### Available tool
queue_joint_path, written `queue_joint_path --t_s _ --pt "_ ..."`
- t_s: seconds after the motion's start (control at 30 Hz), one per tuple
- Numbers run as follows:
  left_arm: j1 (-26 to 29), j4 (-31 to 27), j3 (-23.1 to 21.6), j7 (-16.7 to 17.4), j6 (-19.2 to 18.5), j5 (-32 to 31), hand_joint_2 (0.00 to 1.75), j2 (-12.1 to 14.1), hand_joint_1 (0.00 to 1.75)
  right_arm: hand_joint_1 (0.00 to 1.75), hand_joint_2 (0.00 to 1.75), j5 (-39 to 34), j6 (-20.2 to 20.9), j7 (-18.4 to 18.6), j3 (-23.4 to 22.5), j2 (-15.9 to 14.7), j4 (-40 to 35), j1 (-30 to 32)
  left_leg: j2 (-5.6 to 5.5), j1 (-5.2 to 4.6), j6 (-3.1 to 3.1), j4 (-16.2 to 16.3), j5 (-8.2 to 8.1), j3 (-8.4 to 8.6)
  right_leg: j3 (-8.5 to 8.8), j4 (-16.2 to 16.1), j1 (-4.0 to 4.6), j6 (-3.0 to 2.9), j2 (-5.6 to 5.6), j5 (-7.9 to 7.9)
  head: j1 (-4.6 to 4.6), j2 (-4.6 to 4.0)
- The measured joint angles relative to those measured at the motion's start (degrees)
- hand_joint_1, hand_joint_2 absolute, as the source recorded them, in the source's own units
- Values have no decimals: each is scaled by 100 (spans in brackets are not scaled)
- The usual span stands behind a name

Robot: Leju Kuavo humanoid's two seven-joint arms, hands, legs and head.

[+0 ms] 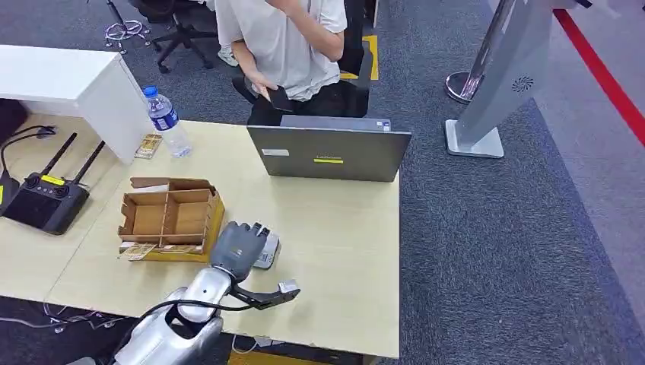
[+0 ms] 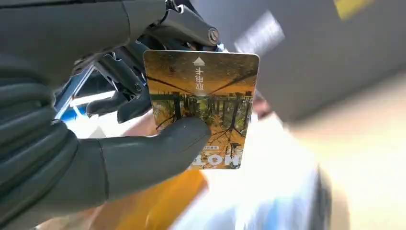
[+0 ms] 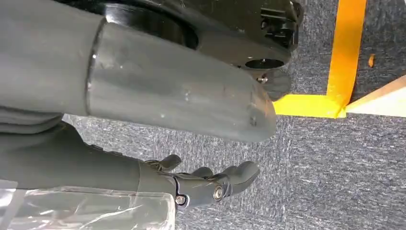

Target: Pass the card to the sensor for recognition and then transmit it.

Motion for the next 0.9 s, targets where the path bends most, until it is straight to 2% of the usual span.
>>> queue_joint_path --t_s 0.1,0.23,0.37,0.53,0.7,0.83,0.87,0.9 --pt "-246 -457 238 -39 476 94 175 -39 175 0 0 127 7 2 0 0 0 0 -1 0 2 0 2 -3 -1 1 0 1 -1 2 0 0" --pt "-682 -847 720 -120 926 207 175 -40 175 0 0 293 28 46 24 0 2 -6 -1 0 -1 0 9 -3 -1 2 0 0 -1 5 0 0" --pt "-1234 -887 1328 -264 904 446 175 -9 175 0 0 380 74 83 59 0 2 -15 -1 2 -5 -1 15 -3 -4 6 1 -4 -1 9 0 0" --pt "-2027 -681 1865 -310 631 632 175 96 175 0 0 479 120 131 105 0 2 -29 -2 3 -12 -1 25 -8 -8 8 2 -6 -1 15 2 0" --pt "-2668 -218 2157 -356 458 854 175 153 175 0 0 472 157 166 155 0 2 -48 -1 2 -13 0 26 -9 -10 9 1 -9 0 21 0 0" --pt "-2785 -87 2223 -411 458 935 175 153 175 0 0 468 162 166 155 0 2 -53 -2 1 -13 0 25 -11 -11 8 1 -9 0 21 0 0" --pt "-2790 -74 2225 -413 454 937 175 151 0 0 0 468 162 166 155 0 2 -52 -1 1 -12 0 25 -11 -11 8 1 -10 0 20 0 0" --pt "-2792 -63 2225 -413 443 946 175 151 0 0 0 466 162 166 155 0 2 -52 -1 1 -12 0 25 -12 -12 8 1 -10 0 20 0 0"
